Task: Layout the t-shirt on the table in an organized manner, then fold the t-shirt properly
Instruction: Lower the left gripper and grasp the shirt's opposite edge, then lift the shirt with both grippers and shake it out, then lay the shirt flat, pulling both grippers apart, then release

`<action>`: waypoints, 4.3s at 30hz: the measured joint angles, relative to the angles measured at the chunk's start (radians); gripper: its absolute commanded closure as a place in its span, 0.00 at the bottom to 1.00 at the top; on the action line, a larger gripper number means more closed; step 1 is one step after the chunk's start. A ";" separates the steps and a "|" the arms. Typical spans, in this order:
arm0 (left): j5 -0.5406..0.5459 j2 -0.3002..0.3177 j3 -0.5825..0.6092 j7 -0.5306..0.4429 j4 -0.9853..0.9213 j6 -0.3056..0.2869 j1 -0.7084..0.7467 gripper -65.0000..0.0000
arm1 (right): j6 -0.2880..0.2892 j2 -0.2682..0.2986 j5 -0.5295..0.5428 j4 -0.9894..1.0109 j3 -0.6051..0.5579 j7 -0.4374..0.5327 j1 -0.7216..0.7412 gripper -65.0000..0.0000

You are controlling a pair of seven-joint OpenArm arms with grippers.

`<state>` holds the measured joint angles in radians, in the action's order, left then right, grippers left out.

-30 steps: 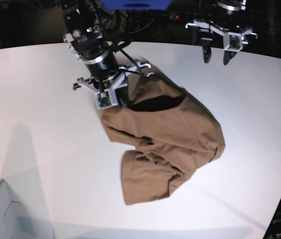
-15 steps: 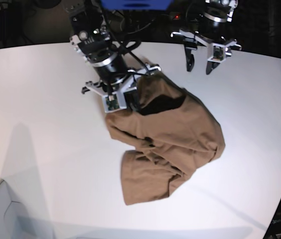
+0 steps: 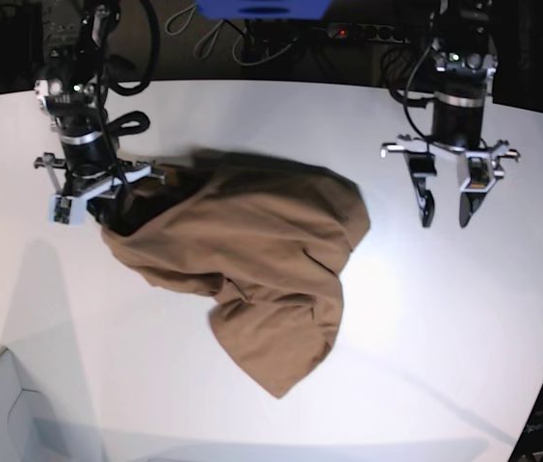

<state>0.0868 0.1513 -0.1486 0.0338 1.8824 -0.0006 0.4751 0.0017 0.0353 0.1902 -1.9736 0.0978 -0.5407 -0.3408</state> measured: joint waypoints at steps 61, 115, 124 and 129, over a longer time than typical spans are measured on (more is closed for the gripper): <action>0.221 -0.149 -0.122 0.480 -0.360 -0.005 -0.789 1.00 | 0.003 0.079 0.024 0.069 0.104 -0.023 0.100 1.00; 0.586 -0.149 -0.170 0.591 -0.312 0.000 -0.367 0.99 | 0.002 -0.061 -0.029 0.109 0.133 0.132 0.108 1.00; 0.717 -0.092 -0.169 0.591 -0.374 -0.003 -0.295 0.97 | 0.002 -0.080 -0.032 0.160 0.133 0.120 0.009 1.00; 0.787 -0.060 -0.177 0.657 -0.370 -0.003 -0.286 0.69 | 0.002 -0.078 -0.033 0.208 0.135 0.113 0.008 1.00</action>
<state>0.8738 0.0910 -0.3256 0.6903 1.5120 -0.0032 0.1886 0.0032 -0.0429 0.1574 -1.7660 0.2333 -0.4282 -0.3325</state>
